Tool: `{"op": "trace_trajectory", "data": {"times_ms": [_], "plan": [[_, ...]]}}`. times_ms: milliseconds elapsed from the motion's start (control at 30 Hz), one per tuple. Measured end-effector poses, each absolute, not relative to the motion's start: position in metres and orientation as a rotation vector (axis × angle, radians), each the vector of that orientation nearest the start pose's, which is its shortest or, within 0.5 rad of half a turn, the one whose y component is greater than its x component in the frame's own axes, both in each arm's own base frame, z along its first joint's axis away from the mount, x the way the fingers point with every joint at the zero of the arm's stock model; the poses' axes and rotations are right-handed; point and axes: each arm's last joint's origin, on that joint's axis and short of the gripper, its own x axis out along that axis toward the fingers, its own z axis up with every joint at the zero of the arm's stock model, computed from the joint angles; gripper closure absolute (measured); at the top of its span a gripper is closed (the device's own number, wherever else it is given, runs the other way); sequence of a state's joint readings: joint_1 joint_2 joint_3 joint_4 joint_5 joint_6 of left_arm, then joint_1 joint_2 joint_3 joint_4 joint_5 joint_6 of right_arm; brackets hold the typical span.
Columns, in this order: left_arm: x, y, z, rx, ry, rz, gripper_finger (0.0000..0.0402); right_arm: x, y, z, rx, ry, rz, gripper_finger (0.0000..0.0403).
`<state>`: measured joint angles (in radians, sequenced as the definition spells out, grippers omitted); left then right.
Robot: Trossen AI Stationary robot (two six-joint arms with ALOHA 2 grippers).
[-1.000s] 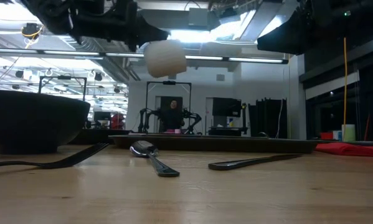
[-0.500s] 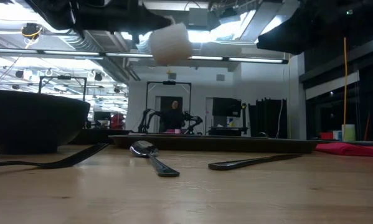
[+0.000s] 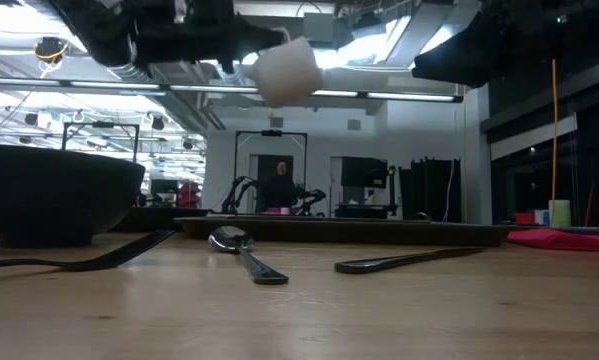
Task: Set up tray
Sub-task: Put the white mug on the top left of the brown tray
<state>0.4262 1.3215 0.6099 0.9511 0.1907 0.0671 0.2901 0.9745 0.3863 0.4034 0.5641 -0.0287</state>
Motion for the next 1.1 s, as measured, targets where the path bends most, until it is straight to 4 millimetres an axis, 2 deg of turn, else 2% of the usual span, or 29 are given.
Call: {"op": "trace_trajectory", "data": {"times_ms": [267,400,500,600,767,867,1000,1100], "plan": [[0.257,0.126,0.244,0.038,-0.300,0.164,0.0359,0.196,0.042,0.219,-0.104,0.170,-0.271,0.0201],[0.260,0.122,0.241,0.050,-0.318,0.122,0.0363,0.197,0.042,0.228,-0.094,0.094,-0.293,0.0201],[0.263,0.117,0.241,0.082,-0.316,0.107,0.0361,0.201,0.037,0.243,-0.002,0.026,-0.349,0.0201],[0.266,0.109,0.242,0.131,-0.329,0.089,0.0358,0.207,0.028,0.262,0.138,0.007,-0.371,0.0201],[0.270,0.098,0.242,0.183,-0.331,0.054,0.0362,0.220,0.006,0.293,0.278,0.150,-0.365,0.0201],[0.271,0.091,0.244,0.211,-0.357,0.036,0.0364,0.227,-0.008,0.304,0.321,0.211,-0.401,0.0201],[0.273,0.084,0.247,0.244,-0.387,0.019,0.0359,0.238,-0.022,0.318,0.400,0.206,-0.285,0.0201],[0.273,0.082,0.248,0.260,-0.398,0.015,0.0358,0.247,-0.033,0.322,0.454,0.217,-0.244,0.0201]]}}
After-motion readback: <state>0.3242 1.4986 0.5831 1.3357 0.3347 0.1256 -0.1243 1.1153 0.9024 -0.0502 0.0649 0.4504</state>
